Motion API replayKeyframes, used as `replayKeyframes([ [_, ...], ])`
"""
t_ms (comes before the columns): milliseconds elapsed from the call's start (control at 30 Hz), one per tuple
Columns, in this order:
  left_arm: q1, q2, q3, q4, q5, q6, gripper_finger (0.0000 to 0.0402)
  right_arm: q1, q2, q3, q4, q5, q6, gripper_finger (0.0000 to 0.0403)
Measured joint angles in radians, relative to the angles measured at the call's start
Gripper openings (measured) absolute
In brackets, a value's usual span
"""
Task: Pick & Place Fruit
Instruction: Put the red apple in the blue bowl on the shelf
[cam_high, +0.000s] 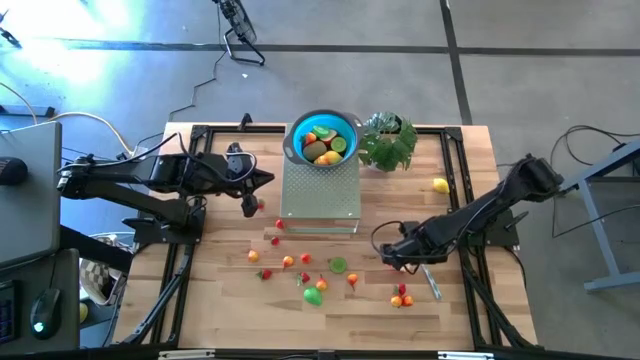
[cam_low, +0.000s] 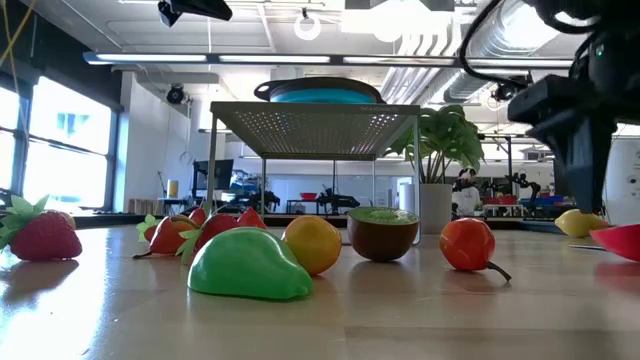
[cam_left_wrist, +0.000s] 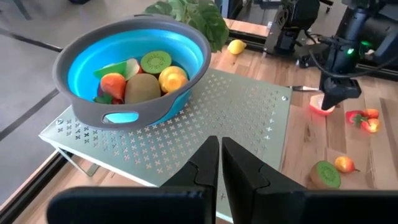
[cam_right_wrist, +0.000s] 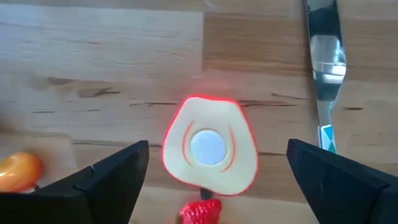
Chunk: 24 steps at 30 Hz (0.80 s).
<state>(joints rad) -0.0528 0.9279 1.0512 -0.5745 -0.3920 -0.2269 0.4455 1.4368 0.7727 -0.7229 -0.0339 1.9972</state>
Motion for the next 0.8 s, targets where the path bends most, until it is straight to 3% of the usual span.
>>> replayKeyframes([
  [433,0.0,0.0,0.0,-0.036,-0.001,-0.018,0.0014,0.001,0.095,0.0,0.073,-0.011,-0.011,0.0369],
  [800,0.0,0.0,0.0,-0.035,-0.001,-0.018,0.0014,0.001,0.095,0.0,0.075,-0.002,-0.011,0.0302],
])
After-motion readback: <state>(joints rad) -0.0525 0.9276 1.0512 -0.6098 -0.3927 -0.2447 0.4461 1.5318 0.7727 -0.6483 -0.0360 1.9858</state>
